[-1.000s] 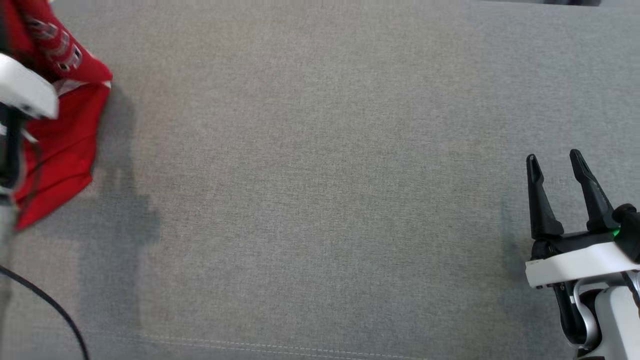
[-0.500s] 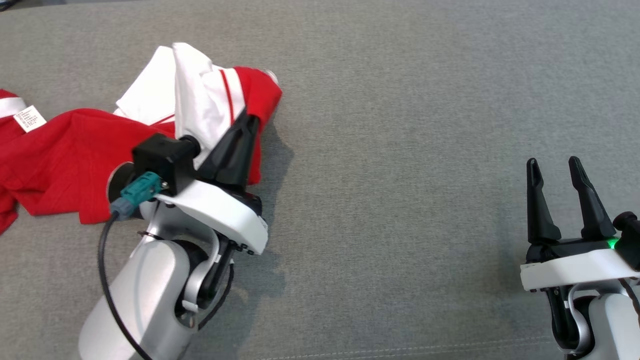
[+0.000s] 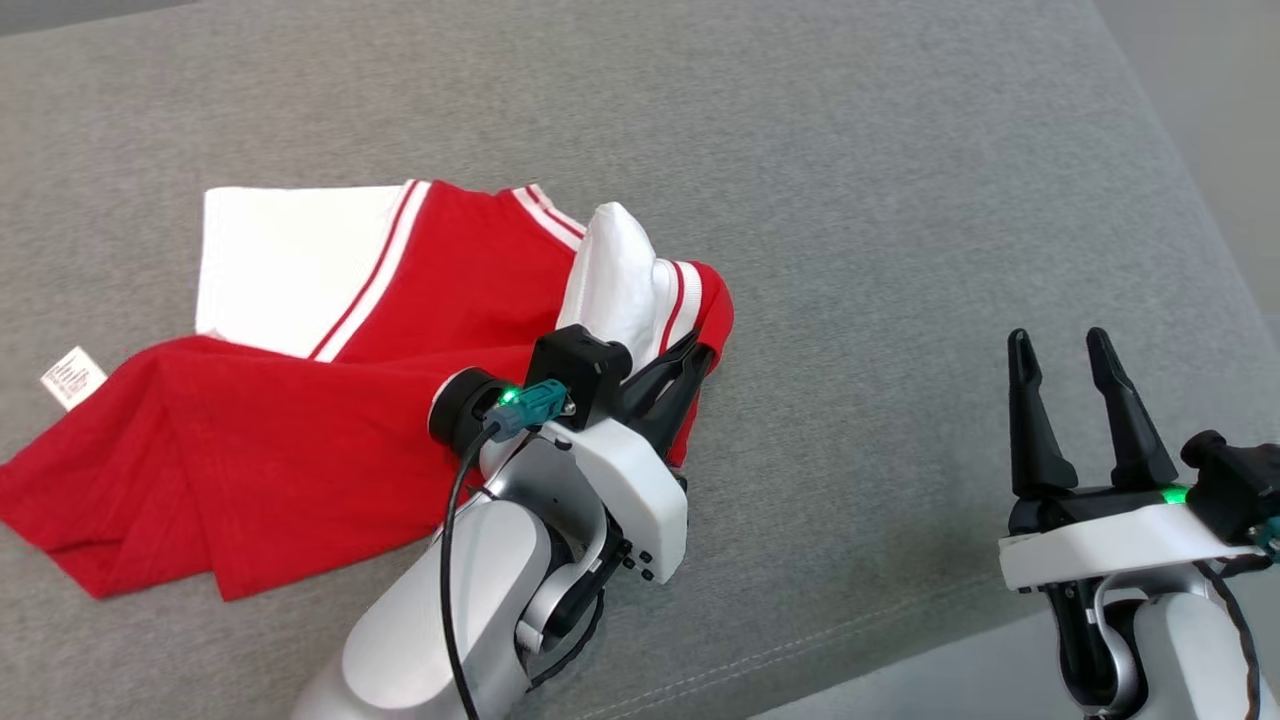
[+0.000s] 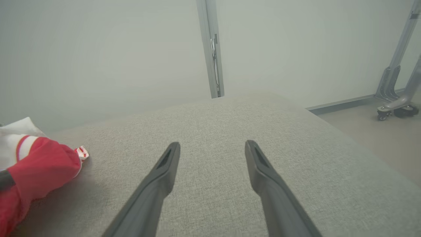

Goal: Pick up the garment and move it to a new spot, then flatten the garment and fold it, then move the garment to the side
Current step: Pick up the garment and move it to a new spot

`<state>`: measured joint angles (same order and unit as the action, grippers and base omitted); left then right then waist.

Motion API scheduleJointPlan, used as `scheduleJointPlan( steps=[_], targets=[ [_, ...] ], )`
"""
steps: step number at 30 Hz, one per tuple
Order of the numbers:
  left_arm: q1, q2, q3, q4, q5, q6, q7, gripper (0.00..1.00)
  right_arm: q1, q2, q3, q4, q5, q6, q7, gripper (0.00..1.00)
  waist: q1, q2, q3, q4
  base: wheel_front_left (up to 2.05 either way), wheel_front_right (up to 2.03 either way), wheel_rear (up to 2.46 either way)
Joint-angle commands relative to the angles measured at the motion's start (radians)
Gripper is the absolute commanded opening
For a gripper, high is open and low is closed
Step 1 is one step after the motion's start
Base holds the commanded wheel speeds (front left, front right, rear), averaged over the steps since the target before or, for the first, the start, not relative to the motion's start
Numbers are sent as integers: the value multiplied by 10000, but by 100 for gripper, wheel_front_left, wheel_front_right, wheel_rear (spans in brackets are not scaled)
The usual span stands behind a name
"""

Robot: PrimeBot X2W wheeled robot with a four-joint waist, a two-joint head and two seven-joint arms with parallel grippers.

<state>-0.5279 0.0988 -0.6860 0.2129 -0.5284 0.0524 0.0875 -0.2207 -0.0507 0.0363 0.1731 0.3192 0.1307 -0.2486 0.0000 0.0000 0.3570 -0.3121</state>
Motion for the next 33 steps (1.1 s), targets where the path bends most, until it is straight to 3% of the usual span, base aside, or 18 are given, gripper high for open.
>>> scheduleJointPlan(
  steps=[1,7,8,9,14,18,24,33],
  targets=[
    [-476,-44,207,25,58,-109,-97,0,-119,-22,241,-209,130,0,-132,100,0,0,241,-716,0,0,0],
    [-737,-192,-36,1364,-100,-344,-3,0,-113,0,379,-165,398,0,-132,100,0,0,322,-1233,0,0,0],
    [-800,-202,-96,1508,-39,-346,-25,31,-109,1,379,-166,435,0,-132,100,0,0,326,-1232,0,0,0],
    [-838,-221,-181,1591,-10,-395,-52,100,-101,1,367,-160,463,0,-132,100,0,0,317,-1212,0,0,0],
    [-879,-380,-342,1162,-449,-624,-231,100,-106,3,196,-155,397,0,-132,100,0,0,127,-749,0,0,0],
    [-921,-340,-398,81,-439,-543,-232,100,-209,3,80,-164,203,0,-132,100,0,0,-164,-168,0,0,0],
    [-604,522,301,-1649,24,497,-382,100,-347,-98,-30,-174,-173,0,-132,100,0,0,-598,963,0,0,0],
    [972,2314,2831,-3054,-183,2186,-1089,100,-238,-551,-34,-131,-602,0,-132,100,0,0,-1158,2548,0,0,0]
  ],
)
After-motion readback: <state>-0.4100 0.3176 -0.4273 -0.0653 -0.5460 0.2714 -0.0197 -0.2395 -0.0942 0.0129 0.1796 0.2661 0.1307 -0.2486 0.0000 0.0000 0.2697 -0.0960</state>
